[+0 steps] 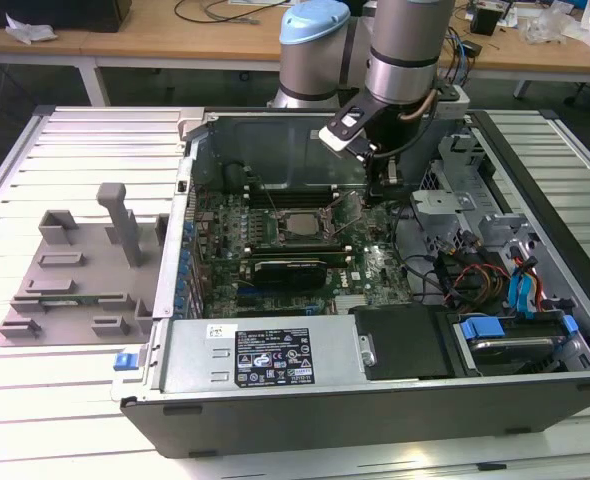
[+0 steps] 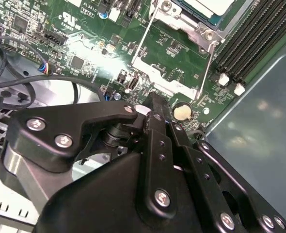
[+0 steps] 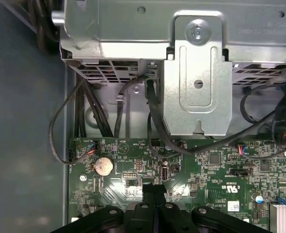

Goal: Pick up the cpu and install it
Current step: 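Close the cpu cover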

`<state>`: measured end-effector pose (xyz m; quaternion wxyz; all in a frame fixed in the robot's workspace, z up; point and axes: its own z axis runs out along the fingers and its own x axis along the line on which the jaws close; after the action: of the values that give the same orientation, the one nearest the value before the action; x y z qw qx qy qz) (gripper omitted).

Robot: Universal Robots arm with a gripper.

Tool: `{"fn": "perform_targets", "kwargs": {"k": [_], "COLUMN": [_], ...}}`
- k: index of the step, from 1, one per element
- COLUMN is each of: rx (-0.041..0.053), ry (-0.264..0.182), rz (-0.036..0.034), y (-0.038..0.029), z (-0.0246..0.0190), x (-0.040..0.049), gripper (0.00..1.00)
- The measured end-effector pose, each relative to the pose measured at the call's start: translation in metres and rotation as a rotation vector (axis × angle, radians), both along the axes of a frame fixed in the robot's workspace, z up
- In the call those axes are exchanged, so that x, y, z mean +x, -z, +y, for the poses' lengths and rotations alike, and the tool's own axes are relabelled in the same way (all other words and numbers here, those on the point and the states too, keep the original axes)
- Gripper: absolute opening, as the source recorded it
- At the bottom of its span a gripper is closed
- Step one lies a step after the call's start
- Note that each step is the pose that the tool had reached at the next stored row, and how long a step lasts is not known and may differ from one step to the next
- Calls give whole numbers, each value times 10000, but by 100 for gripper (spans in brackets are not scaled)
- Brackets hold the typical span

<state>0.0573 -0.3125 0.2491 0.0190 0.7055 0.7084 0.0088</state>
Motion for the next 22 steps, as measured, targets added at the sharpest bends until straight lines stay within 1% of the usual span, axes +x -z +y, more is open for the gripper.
{"fn": "perform_targets", "kwargs": {"k": [2,5,8,13,22], "rx": [6,6,5,6,4], "ry": [1,0,0,0,0], "rz": [3,12,17,17,17], "y": [63,102,124,126,125], "z": [0,0,0,0,2], "x": [0,0,0,-4,-57], "gripper": [11,11,11,11,11]}}
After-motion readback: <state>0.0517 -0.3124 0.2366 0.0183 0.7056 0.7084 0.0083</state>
